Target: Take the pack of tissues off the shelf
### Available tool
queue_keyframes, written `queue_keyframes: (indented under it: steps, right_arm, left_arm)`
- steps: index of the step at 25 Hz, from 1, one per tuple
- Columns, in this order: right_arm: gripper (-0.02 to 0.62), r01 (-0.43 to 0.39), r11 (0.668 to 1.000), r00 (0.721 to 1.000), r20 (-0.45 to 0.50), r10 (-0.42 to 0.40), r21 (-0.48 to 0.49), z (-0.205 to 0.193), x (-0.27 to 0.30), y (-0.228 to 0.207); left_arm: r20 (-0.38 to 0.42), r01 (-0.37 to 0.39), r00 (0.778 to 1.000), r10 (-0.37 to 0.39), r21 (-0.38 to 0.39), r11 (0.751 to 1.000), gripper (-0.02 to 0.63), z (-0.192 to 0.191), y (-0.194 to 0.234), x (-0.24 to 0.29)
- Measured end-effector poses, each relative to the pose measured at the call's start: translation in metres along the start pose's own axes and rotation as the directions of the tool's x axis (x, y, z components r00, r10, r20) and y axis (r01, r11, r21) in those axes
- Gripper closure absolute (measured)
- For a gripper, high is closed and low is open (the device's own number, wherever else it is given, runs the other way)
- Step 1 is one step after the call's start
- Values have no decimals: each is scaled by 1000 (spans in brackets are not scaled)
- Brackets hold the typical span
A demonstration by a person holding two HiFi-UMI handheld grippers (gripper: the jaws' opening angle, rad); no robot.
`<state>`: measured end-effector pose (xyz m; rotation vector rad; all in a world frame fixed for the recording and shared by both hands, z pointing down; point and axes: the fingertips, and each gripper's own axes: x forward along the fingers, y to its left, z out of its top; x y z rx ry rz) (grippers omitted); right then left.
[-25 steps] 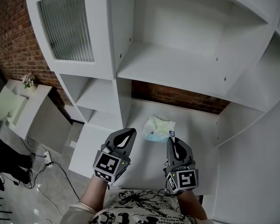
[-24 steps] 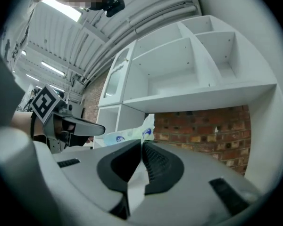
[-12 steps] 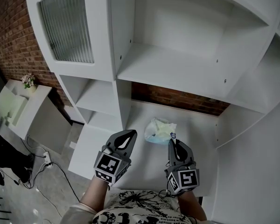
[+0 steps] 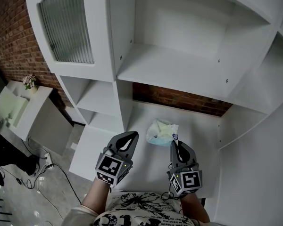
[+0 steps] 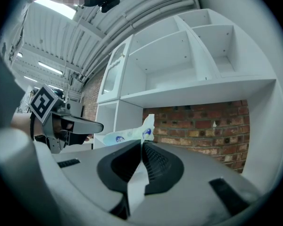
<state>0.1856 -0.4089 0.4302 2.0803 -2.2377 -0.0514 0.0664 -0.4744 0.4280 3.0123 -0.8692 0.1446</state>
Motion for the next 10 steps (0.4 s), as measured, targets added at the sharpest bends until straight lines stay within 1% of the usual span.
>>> queue_keyframes:
  steps: [10]
  right_arm:
    - [586, 22, 1000, 1000, -7, -22, 3, -2, -3, -4]
  left_arm:
    - [6, 11, 1000, -11, -4, 1000, 592, -2, -5, 3]
